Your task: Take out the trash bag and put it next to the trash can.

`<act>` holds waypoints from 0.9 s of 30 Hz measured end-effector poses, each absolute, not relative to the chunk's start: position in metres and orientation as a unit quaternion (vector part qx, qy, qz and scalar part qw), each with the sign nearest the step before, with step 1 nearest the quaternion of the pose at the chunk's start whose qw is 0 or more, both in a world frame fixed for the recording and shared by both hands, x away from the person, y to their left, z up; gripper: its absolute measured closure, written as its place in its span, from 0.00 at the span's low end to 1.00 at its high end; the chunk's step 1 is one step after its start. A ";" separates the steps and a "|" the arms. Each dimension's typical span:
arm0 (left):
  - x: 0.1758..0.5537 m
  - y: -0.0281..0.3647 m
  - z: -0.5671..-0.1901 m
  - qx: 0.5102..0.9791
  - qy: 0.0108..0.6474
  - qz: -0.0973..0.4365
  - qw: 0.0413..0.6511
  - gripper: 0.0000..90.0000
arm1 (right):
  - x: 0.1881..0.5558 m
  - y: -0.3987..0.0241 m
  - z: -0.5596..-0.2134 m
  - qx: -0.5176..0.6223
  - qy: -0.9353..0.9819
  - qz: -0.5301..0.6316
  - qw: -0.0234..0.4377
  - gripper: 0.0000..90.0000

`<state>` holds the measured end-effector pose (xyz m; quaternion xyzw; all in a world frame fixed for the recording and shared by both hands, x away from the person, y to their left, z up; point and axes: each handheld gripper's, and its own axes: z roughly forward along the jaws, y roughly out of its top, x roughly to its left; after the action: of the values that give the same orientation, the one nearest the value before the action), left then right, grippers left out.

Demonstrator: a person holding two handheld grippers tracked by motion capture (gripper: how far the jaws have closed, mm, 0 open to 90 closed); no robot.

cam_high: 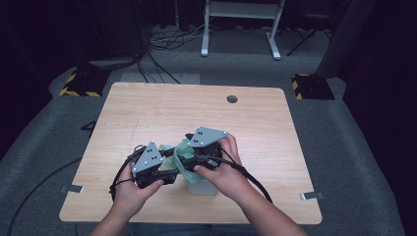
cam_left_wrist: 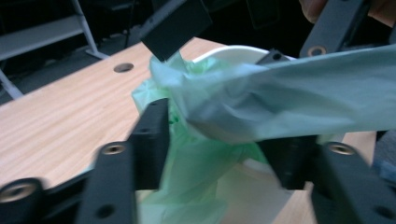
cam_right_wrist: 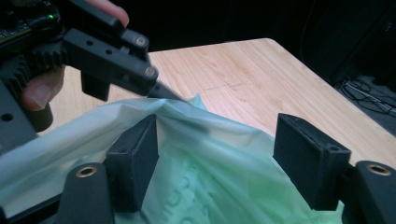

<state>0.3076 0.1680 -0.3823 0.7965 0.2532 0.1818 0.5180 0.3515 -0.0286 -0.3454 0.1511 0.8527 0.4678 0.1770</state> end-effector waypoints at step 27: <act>0.313 0.175 -0.388 0.768 0.300 0.158 0.543 0.88 | 0.359 -0.064 -0.354 0.203 0.910 0.343 0.113 0.22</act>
<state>0.3129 0.1752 -0.3885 0.7681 0.2998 0.1579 0.5434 0.3586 -0.0636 -0.3539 0.2031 0.9102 0.3430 0.1125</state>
